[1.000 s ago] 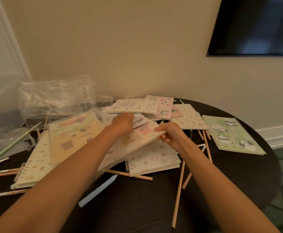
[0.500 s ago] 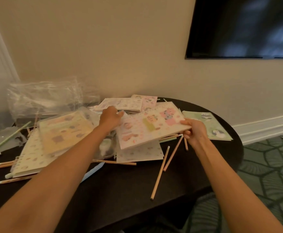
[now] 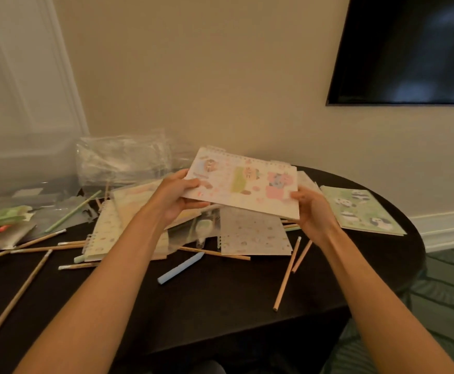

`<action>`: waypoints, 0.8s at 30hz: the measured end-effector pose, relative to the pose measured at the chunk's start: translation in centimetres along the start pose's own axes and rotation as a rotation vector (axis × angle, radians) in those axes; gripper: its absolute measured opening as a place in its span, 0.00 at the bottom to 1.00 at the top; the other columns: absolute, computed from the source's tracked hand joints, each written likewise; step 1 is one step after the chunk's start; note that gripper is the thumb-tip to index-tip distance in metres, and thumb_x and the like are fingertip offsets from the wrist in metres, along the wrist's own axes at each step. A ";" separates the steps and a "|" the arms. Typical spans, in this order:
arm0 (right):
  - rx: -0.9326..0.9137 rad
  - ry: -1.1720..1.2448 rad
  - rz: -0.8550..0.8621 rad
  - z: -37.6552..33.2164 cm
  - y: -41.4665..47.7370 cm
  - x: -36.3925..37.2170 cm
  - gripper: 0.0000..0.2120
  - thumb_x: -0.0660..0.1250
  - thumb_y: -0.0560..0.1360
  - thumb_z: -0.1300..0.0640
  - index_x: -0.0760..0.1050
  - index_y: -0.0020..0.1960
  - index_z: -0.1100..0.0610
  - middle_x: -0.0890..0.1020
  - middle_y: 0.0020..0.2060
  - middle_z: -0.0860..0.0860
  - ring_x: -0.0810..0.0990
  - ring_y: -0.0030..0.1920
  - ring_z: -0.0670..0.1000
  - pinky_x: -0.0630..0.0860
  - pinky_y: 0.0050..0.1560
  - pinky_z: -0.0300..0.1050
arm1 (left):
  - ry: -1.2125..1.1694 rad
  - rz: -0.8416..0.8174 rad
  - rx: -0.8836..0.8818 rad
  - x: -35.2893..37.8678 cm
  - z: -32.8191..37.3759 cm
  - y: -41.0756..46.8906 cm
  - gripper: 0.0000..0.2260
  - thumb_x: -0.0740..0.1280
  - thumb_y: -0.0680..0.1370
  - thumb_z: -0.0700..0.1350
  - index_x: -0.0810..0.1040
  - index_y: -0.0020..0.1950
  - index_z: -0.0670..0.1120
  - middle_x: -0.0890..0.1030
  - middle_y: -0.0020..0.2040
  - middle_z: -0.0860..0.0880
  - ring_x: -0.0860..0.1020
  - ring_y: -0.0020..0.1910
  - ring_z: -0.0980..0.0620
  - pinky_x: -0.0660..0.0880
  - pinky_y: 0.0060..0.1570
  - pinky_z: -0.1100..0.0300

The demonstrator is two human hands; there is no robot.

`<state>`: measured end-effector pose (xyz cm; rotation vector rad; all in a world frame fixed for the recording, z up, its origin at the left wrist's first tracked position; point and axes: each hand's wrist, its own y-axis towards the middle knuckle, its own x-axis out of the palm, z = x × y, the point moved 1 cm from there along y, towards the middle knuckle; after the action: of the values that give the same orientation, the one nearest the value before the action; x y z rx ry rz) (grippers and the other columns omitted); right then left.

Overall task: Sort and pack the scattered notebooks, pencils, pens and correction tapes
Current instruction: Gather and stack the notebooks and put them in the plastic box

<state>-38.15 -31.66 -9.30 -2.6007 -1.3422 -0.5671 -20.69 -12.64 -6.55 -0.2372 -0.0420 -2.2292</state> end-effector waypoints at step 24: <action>0.234 -0.020 0.211 2.1 0.6 5.1 0.20 0.60 0.74 0.72 0.67 0.66 0.67 0.77 0.59 0.61 0.80 0.50 0.59 0.77 0.52 0.51 | 1.508 0.008 0.281 -9.5 -1.6 -0.4 0.14 0.49 0.82 0.39 0.64 0.37 0.43 0.71 0.41 0.41 0.69 0.45 0.43 0.62 0.41 0.54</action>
<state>-34.41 -27.56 -9.10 -2.5176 -1.0495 -0.3303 -15.52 -5.19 -9.87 1.5548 0.4445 -1.8380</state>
